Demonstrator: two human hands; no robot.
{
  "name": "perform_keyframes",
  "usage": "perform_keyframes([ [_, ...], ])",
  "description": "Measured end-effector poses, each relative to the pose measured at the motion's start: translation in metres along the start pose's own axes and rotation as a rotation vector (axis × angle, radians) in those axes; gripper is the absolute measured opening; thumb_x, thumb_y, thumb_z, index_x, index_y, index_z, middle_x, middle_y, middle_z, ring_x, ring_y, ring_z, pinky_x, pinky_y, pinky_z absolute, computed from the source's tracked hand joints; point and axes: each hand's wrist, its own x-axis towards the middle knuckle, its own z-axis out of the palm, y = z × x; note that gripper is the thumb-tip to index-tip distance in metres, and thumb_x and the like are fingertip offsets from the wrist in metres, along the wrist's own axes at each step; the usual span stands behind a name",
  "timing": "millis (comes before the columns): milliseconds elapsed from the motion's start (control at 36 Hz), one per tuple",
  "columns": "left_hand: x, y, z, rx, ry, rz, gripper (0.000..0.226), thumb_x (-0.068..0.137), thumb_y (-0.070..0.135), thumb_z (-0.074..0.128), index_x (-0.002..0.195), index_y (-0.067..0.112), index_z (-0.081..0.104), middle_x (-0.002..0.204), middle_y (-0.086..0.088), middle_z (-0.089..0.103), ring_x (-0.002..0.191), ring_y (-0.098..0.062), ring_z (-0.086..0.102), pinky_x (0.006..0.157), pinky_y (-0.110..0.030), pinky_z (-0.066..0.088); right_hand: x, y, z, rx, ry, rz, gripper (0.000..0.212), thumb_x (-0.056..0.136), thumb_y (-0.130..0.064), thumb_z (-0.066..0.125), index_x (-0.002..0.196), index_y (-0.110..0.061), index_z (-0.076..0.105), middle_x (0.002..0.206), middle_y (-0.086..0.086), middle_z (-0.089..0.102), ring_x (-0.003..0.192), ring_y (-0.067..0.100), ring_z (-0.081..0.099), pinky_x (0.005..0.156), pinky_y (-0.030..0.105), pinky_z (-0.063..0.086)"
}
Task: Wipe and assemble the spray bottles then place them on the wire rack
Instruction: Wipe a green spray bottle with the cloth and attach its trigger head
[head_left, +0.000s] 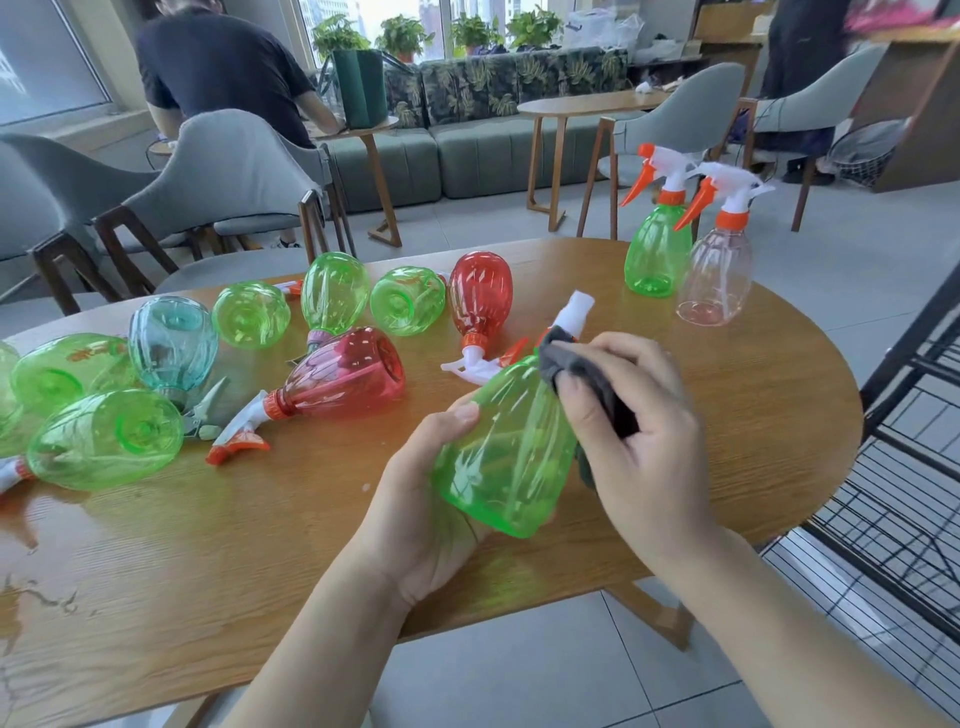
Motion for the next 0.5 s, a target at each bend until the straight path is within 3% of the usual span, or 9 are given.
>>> perform_keyframes([
  [167,-0.002,0.001,0.000,0.017,0.003,0.025,0.076,0.079,0.043,0.084,0.142,0.009,0.057,0.123,-0.018,0.065,0.101,-0.031,0.067,0.082,-0.045,0.057,-0.011,-0.007,0.004,0.043,-0.022,-0.097,0.026,0.100,-0.021,0.063,0.118,-0.006,0.073,0.111,0.012,0.061,0.095,0.036,0.062,0.084,0.040,0.051],
  [361,-0.001,0.001,0.004,0.098,0.038,0.013,0.068,0.082,0.043,0.082,0.138,0.011,0.061,0.119,-0.019,0.067,0.098,-0.032,0.069,0.083,-0.048,0.057,-0.004,-0.004,0.000,0.041,-0.005,-0.002,0.025,0.100,-0.022,0.062,0.117,-0.008,0.075,0.110,0.007,0.060,0.098,0.026,0.061,0.087,0.030,0.048],
  [500,-0.001,0.002,0.003,0.001,0.125,0.016,0.078,0.084,0.042,0.080,0.141,-0.004,0.051,0.120,-0.024,0.063,0.106,-0.034,0.066,0.088,-0.044,0.059,-0.024,-0.017,0.007,-0.007,-0.111,-0.263,0.021,0.099,-0.021,0.067,0.113,-0.010,0.078,0.113,0.004,0.057,0.095,0.029,0.058,0.086,0.039,0.051],
])
